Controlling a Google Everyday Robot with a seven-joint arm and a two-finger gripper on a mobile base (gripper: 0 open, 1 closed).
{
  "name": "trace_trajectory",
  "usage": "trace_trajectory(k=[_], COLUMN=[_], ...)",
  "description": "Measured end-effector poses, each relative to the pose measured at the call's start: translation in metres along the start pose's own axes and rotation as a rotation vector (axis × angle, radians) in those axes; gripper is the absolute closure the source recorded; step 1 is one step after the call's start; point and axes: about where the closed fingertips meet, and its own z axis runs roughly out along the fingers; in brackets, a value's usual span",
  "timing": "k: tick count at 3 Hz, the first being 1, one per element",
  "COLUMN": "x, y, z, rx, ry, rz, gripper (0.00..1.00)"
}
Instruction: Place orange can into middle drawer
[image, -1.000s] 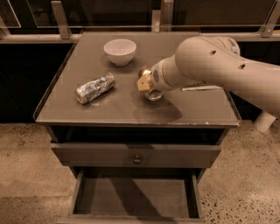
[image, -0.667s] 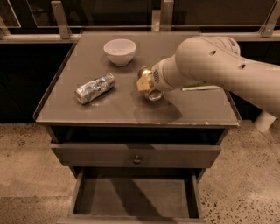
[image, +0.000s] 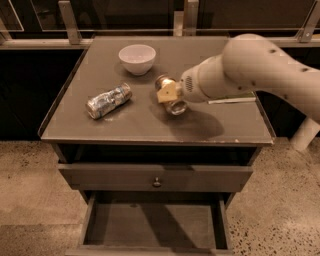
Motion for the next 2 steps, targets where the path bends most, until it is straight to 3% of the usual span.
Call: trace_trajectory(k=[1,2], x=[0.015,0.047], y=[0.012,0.016], z=[-0.026,-0.080], rx=[-0.197,-0.328], ry=[0.002,0.005], rz=[0.033,0.085], gripper=[1.00,1.00])
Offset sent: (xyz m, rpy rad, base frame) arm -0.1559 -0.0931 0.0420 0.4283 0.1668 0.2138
